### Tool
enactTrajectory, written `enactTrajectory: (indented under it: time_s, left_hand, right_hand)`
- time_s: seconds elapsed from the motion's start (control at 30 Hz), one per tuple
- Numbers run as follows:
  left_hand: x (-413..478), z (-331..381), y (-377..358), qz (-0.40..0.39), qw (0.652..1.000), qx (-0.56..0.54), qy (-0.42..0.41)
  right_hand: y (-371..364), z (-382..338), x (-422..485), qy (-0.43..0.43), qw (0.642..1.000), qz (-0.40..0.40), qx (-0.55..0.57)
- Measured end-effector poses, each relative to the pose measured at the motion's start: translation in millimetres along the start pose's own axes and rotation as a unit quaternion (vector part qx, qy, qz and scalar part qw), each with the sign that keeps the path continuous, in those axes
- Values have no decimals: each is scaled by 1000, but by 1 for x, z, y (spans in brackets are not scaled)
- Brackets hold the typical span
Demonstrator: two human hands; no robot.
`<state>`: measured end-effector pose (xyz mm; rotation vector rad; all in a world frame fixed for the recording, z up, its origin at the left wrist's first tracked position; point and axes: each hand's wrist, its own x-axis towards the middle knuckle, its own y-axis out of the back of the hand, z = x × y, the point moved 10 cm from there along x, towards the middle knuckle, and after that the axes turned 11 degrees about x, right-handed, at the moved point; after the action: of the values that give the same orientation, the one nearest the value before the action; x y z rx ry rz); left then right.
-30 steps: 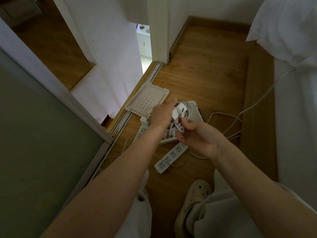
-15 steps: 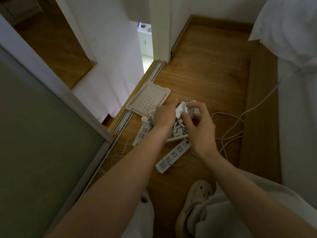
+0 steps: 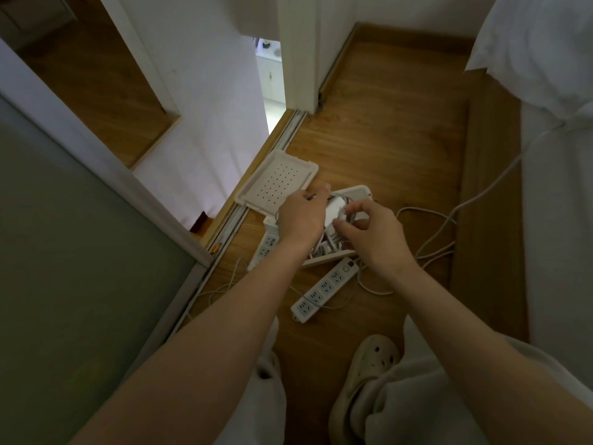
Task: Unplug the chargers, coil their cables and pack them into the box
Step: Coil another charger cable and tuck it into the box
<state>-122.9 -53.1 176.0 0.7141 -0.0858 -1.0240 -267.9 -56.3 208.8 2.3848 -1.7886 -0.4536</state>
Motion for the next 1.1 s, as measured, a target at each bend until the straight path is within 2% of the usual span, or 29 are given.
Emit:
enactTrajectory:
  time_s: [0.1, 0.2, 0.27, 0.33, 0.5, 0.63, 0.73, 0.8, 0.87, 0.93, 0.97, 1.0, 1.1]
  left_hand:
    - [-3, 8, -2, 3, 996, 68, -52]
    - [-10, 18, -4, 6, 982, 152, -108]
    - [-9, 19, -3, 5, 981, 155, -119]
    - [-5, 16, -1, 1, 988, 118, -100]
    - [4, 7, 10, -20, 999, 23, -43]
    - [5, 6, 5, -84, 992, -95, 14]
    - [4, 9, 4, -84, 987, -133, 34]
    - [6, 11, 7, -61, 990, -125, 17]
    - [5, 15, 10, -36, 994, -101, -18]
    - [1, 22, 7, -34, 996, -58, -58]
    - [-2, 25, 1, -44, 996, -36, -72]
    - [-4, 27, -7, -60, 995, -18, -79]
    - [-8, 23, -34, -126, 990, 0, -70]
  right_hand:
    - [-3, 3, 0, -6, 992, -15, -127]
    - [-7, -2, -3, 14, 957, -30, -288]
    - [-12, -9, -7, 41, 937, -29, -345]
    - [-15, -16, -10, 65, 936, -27, -345]
    - [-2, -38, -11, 100, 967, -4, -235]
    - [19, -51, -16, 112, 985, 26, -126]
    - [31, -41, -7, 74, 996, 50, -16]
    - [31, -20, 4, 11, 996, 60, 60]
    - [15, 9, 11, -110, 973, 41, 198]
    - [-6, 31, 11, -215, 906, 20, 363]
    - [-9, 38, 13, -235, 886, 30, 399]
    - [-6, 46, 16, -247, 878, 53, 408]
    - [18, 76, 26, -254, 898, 163, 320]
